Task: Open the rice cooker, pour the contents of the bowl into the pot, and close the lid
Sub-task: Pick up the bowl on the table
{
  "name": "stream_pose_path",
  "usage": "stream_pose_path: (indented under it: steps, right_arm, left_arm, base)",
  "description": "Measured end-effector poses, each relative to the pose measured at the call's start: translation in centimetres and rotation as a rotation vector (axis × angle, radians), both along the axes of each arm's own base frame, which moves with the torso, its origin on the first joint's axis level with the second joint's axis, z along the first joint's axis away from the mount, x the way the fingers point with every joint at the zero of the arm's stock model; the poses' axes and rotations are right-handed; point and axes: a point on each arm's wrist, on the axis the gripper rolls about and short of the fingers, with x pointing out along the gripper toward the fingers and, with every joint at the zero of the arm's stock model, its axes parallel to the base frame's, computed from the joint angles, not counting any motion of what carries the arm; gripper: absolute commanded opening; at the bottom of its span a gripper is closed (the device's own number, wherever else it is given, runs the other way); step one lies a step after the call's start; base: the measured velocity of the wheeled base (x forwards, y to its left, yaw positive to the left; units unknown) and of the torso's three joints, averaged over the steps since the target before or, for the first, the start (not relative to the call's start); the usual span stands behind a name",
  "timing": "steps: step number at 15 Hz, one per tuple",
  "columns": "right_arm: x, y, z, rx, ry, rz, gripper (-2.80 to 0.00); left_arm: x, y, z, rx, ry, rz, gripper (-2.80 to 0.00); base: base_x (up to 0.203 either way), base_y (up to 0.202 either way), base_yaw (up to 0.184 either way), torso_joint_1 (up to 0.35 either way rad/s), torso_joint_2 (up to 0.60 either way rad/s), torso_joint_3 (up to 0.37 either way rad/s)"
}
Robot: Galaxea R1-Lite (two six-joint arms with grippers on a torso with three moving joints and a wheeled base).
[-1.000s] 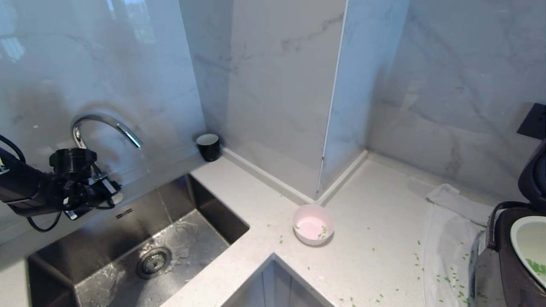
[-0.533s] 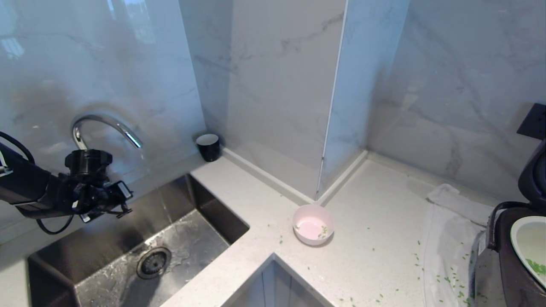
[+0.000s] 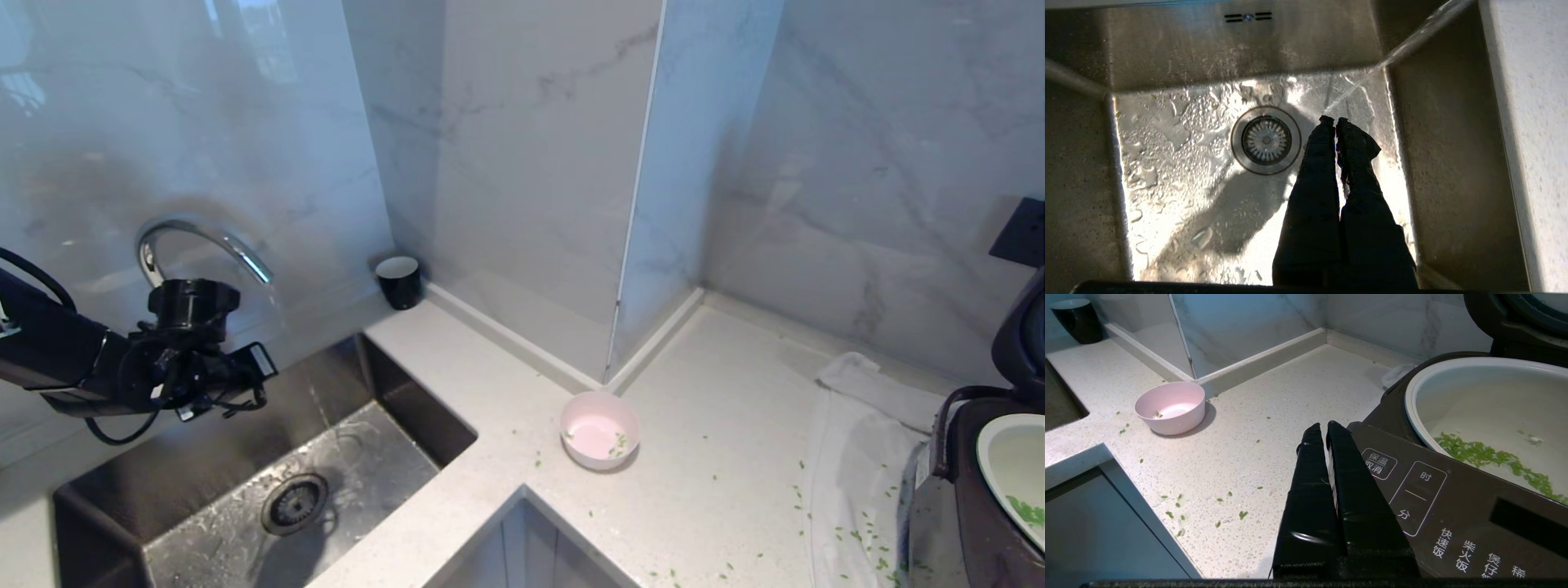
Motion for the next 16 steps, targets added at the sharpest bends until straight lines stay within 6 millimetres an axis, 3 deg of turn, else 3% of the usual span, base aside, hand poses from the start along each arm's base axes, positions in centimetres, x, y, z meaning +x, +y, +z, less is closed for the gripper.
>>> stream_pose_path:
  steps: [9, 16]
  right_arm:
    - [0.0, 0.0, 0.0, 0.000, 0.000, 0.000, -2.80]
    - [0.0, 0.0, 0.0, 0.000, 0.000, 0.000, -2.80]
  left_arm:
    - [-2.7, -9.0, 4.8, -0.003, -0.004, -0.262, -2.80]
    - [-2.6, -15.9, 8.8, -0.013, -0.068, -0.446, -2.80]
  base:
    - [0.000, 0.000, 0.000, 0.000, 0.00, 0.000]
    - [0.000, 0.000, 0.000, 0.000, 0.00, 0.000]
